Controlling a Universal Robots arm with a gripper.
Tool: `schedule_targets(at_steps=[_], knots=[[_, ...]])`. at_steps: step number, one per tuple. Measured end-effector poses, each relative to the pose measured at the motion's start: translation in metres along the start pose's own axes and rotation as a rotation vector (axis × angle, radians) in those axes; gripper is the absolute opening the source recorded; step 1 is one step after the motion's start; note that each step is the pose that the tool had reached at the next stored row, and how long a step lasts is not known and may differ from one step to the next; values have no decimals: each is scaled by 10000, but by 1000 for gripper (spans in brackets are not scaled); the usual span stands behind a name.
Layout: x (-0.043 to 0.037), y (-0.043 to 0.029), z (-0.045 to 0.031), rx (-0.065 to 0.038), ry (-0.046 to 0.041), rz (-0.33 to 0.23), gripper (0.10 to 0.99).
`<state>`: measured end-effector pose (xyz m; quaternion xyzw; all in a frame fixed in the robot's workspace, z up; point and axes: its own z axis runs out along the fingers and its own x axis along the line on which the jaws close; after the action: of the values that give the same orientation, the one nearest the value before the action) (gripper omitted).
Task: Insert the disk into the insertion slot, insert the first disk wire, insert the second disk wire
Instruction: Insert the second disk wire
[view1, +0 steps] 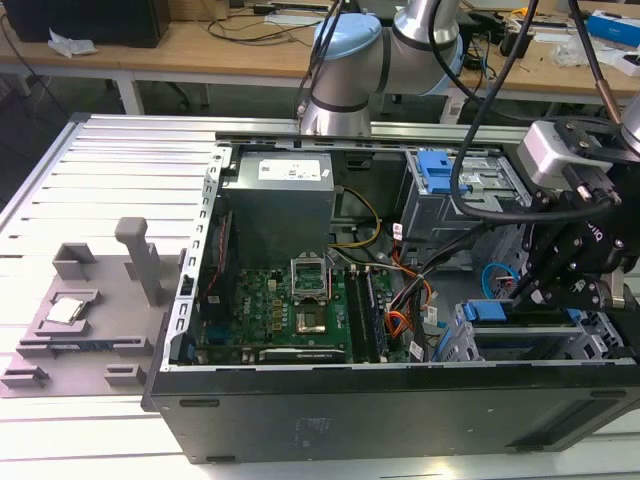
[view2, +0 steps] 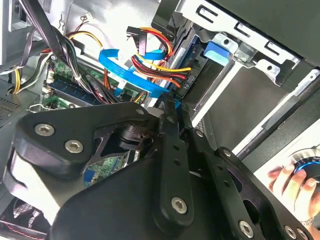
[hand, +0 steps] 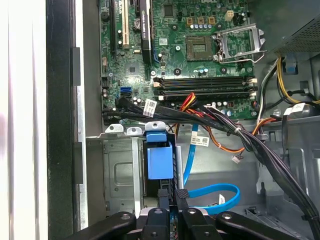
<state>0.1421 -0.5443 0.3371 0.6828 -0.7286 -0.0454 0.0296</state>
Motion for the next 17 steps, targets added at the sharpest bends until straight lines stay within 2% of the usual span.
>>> schedule_targets(at_steps=[5, 6, 7, 10, 13, 14, 15, 16, 17], knots=[[0, -1, 5, 0, -8, -1, 165], [1, -1, 6, 0, -9, -1, 176], [0, -1, 6, 0, -10, -1, 239], [0, 1, -8, 0, -10, -2, 239], [-3, 15, -142, -1, -8, -2, 239], [-5, 29, -272, -1, -8, -1, 239], [-9, 39, -358, 0, -7, -1, 239], [-17, 44, -404, -1, -6, -1, 239], [-27, 50, -454, -1, -7, -2, 161]])
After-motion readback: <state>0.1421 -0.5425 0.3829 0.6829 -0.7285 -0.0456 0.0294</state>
